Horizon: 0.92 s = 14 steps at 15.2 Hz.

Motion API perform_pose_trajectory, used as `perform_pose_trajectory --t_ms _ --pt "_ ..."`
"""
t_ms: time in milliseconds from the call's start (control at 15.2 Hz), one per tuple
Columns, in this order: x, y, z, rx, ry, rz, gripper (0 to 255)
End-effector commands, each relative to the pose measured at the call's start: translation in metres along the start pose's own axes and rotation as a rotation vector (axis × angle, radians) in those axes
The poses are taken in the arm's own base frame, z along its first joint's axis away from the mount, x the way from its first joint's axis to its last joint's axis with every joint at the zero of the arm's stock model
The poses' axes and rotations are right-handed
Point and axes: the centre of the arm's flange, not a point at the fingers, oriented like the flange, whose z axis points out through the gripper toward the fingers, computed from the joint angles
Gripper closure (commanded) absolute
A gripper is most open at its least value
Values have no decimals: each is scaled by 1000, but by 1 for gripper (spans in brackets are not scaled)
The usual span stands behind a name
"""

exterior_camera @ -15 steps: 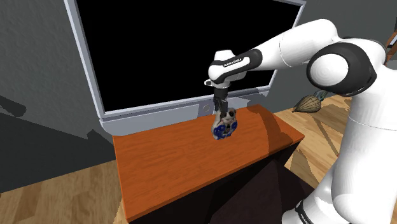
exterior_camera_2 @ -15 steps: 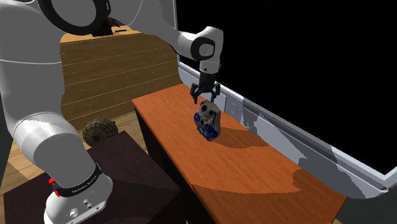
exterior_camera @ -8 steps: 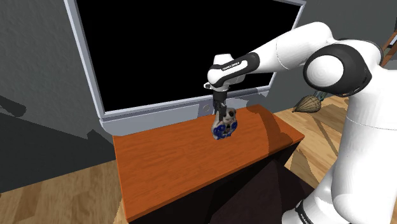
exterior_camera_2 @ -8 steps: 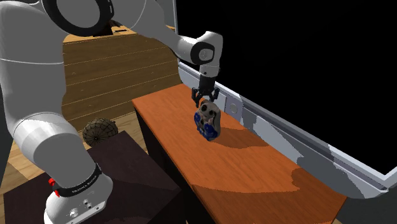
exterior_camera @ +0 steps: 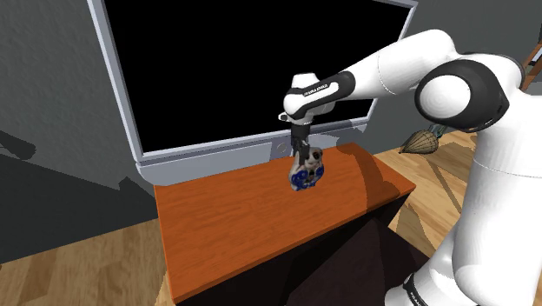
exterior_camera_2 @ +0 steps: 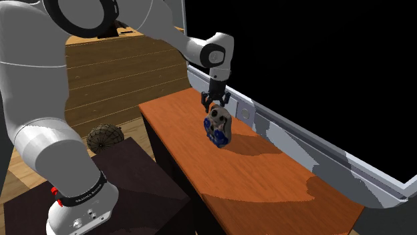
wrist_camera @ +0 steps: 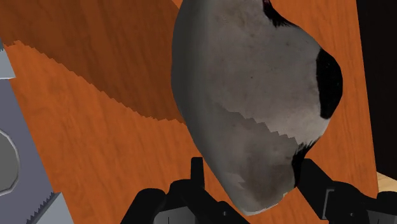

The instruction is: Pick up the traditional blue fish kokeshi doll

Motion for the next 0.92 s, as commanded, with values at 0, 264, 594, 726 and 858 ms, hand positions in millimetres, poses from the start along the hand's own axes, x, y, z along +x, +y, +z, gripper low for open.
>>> perform_pose_trajectory --t_ms 0,264,594,726,858 --pt "-1 -1 -7 1 0 1 255" --pt "-3 -4 -28 1 0 1 255" --pt "-5 -9 -54 1 0 1 255" --pt "-6 -10 -65 1 0 1 255" --pt "-7 -12 -75 1 0 1 255"
